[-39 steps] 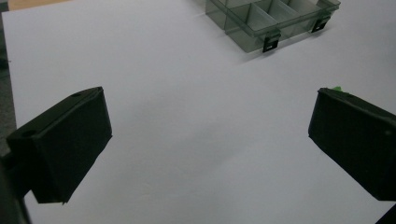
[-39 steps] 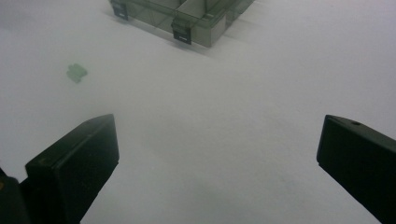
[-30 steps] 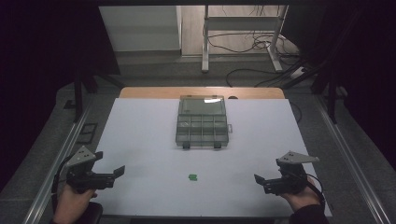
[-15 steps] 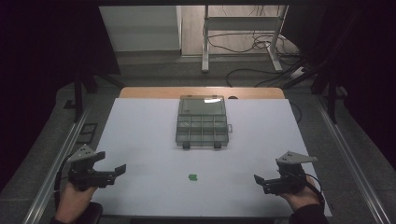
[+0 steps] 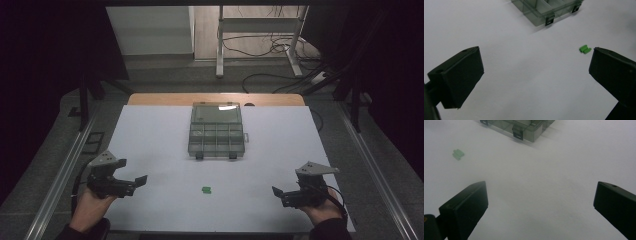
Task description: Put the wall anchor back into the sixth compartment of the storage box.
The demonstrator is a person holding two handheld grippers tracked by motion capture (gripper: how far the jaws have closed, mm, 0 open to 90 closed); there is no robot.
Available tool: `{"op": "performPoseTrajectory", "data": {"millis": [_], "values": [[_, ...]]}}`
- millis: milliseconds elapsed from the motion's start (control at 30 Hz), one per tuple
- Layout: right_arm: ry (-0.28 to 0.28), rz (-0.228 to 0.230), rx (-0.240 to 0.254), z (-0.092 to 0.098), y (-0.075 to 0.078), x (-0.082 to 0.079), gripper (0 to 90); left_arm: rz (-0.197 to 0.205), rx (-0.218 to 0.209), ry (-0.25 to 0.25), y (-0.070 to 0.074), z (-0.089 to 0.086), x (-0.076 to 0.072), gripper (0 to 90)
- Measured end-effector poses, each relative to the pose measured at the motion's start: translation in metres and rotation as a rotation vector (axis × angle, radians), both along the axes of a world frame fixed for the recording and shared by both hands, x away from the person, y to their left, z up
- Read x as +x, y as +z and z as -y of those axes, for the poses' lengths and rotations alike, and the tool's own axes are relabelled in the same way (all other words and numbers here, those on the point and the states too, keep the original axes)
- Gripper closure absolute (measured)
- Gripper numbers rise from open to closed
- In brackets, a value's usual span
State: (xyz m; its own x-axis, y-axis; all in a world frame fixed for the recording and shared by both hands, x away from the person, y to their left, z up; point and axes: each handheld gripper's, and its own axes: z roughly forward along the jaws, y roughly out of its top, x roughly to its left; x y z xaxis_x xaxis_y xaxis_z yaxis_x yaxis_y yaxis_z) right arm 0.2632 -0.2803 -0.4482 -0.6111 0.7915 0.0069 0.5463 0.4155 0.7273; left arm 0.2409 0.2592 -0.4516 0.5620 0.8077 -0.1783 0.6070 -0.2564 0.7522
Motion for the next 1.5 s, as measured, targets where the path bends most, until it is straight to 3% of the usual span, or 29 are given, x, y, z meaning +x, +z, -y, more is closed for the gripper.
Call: {"op": "performPoseTrajectory", "data": {"millis": [133,700,1067,1500], "values": [[-0.003,0.003,-0.003,0.000,0.000,0.001,0.0,-0.001,0.028,-0.030,-0.001,0.009,0.005,0.0],[-0.005,0.009,-0.007,0.000,-0.001,0.001,0.0,-0.031,-0.013,-0.117,0.000,0.041,0.033,0.0],[-0.002,0.004,-0.013,-0.001,-0.002,0.002,0.0,-0.068,0.008,-0.200,-0.005,0.066,0.050,0.0],[0.006,0.008,-0.025,-0.001,-0.003,0.002,0.0,-0.097,0.050,-0.318,-0.015,0.099,0.066,12.5]]}}
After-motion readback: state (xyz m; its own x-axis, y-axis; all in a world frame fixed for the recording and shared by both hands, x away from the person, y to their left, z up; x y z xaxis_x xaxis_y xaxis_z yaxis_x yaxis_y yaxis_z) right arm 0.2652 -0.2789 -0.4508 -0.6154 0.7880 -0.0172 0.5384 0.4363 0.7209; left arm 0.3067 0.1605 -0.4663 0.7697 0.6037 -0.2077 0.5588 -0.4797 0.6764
